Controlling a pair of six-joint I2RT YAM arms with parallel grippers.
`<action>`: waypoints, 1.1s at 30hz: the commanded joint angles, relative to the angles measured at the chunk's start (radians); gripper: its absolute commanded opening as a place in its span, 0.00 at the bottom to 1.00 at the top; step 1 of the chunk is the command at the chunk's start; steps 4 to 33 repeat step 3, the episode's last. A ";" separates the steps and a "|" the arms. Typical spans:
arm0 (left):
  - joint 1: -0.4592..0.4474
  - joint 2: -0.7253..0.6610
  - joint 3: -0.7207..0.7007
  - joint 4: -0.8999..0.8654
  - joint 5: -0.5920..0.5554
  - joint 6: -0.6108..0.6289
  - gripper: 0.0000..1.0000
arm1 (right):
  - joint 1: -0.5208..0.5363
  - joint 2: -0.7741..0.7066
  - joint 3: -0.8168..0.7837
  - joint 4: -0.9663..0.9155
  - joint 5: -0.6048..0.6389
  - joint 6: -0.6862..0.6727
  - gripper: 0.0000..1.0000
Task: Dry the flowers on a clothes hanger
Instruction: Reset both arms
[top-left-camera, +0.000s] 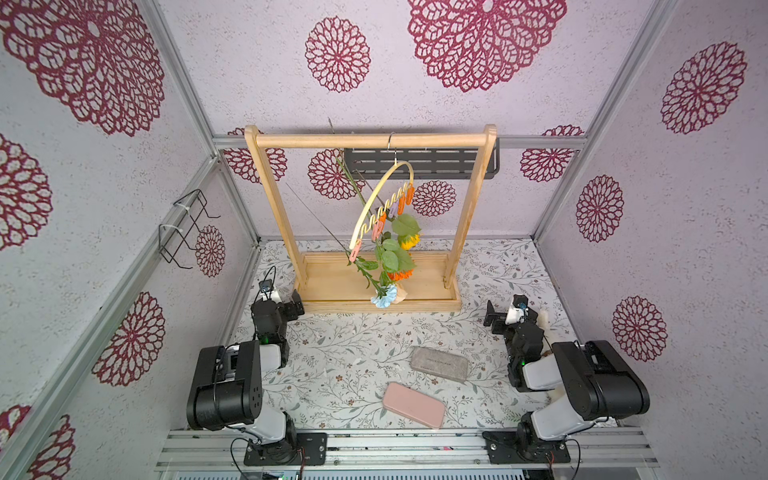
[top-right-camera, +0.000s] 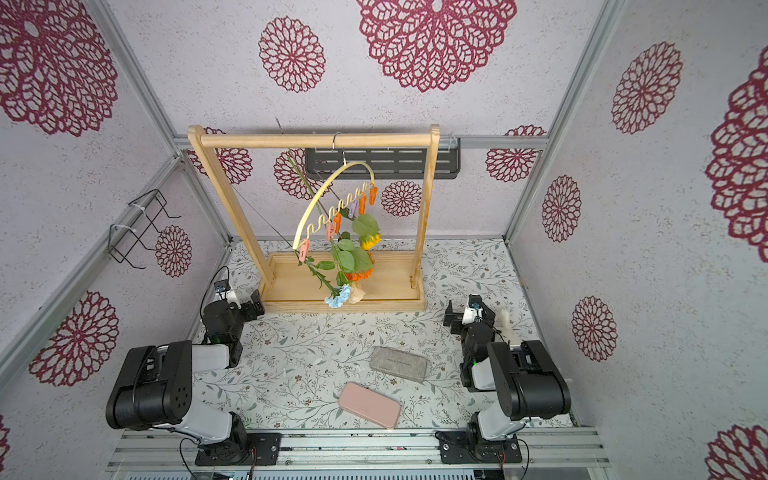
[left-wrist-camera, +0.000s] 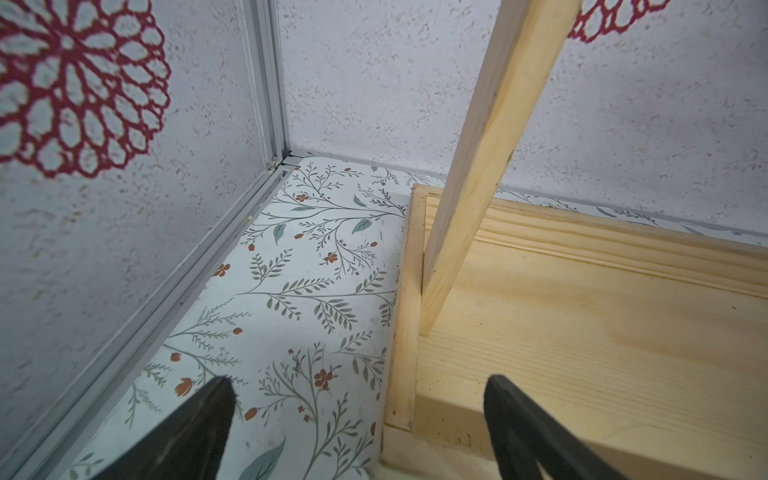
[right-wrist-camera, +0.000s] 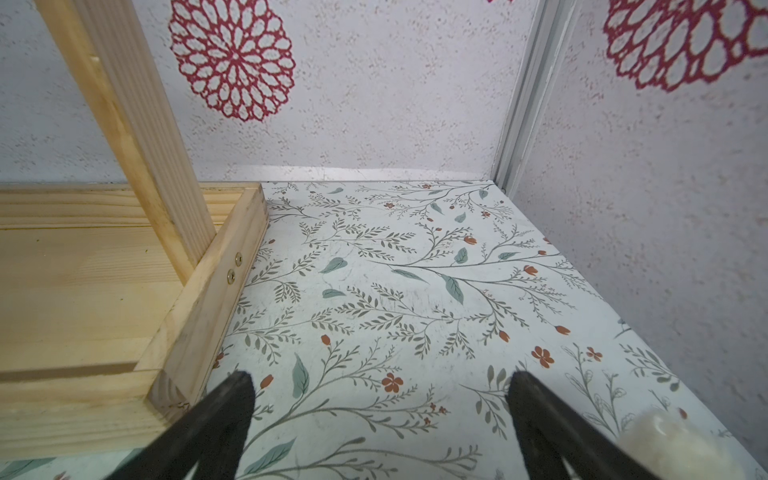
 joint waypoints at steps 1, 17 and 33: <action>-0.008 0.004 0.017 -0.001 -0.007 0.005 0.97 | 0.000 -0.012 0.023 0.018 0.003 -0.009 0.99; -0.007 0.000 0.012 0.003 -0.007 0.004 0.97 | -0.001 -0.012 0.024 0.016 0.003 -0.009 0.99; -0.007 0.000 0.012 0.003 -0.007 0.004 0.97 | -0.001 -0.012 0.024 0.016 0.003 -0.009 0.99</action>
